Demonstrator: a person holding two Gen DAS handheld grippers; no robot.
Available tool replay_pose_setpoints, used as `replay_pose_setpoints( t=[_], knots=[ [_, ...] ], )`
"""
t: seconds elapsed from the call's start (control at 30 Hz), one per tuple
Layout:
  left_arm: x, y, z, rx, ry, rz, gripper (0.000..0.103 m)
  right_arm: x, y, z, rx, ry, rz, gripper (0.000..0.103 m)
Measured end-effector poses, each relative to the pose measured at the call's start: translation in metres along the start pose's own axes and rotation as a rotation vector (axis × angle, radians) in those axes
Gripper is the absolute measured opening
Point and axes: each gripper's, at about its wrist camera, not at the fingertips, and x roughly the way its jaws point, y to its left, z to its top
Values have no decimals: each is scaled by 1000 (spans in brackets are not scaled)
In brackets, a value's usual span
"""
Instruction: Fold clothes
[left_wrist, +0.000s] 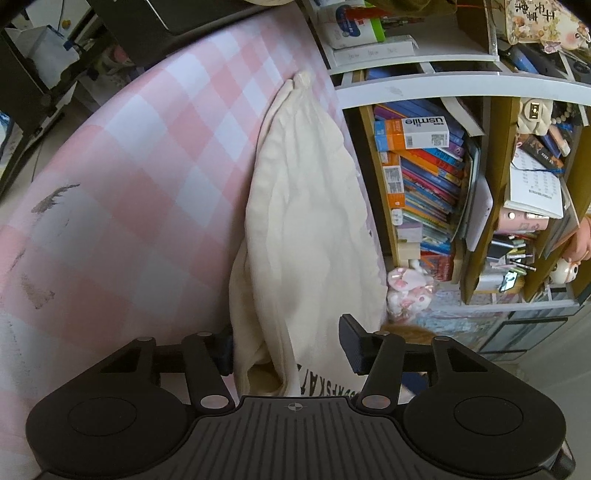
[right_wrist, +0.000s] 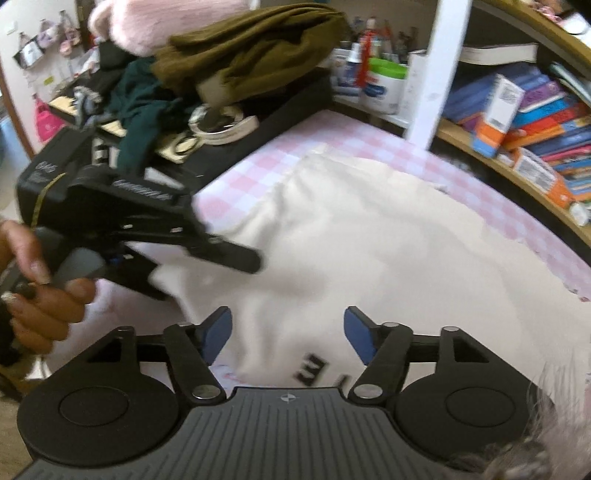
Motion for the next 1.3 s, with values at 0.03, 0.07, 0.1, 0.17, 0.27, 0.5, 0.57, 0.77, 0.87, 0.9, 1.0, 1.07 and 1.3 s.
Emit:
replay_pose_setpoints(
  t=[0.03, 0.07, 0.1, 0.17, 0.27, 0.5, 0.57, 0.77, 0.87, 0.9, 1.0, 1.07, 1.3],
  knots=[
    [0, 0, 0, 2, 0, 1, 52, -1, -5, 0, 6, -1, -16, 71],
    [0, 0, 0, 4, 0, 3, 51, -1, -10, 1, 12, -1, -31, 75],
    [1, 0, 0, 7, 0, 7, 49, -1, -14, 2, 17, 0, -44, 78],
    [0, 1, 0, 8, -2, 8, 47, 1, -22, 4, 25, 6, -73, 81],
    [1, 2, 0, 7, -5, 9, 43, 7, -29, 9, 17, 25, -117, 84],
    [-2, -9, -3, 111, -15, 24, 14, 32, -46, 36, -32, 95, -234, 89],
    [-3, -26, -6, 196, -21, 24, 13, 37, -51, 48, -30, 103, -250, 89],
    [2, -64, -19, 415, -16, 47, 13, 57, -51, 97, -97, 152, -274, 92],
    [6, -74, -24, 476, -10, 58, 13, 72, -44, 118, -163, 198, -274, 93],
    [7, -77, -26, 493, -8, 62, 13, 77, -41, 124, -172, 210, -262, 93],
    [11, -82, -30, 529, -5, 71, 13, 93, -32, 142, -201, 243, -225, 93],
    [13, -85, -32, 544, -2, 74, 13, 102, -25, 152, -207, 261, -202, 93],
    [14, -88, -34, 558, 2, 85, 13, 137, 8, 171, -230, 312, -163, 93]
  ],
)
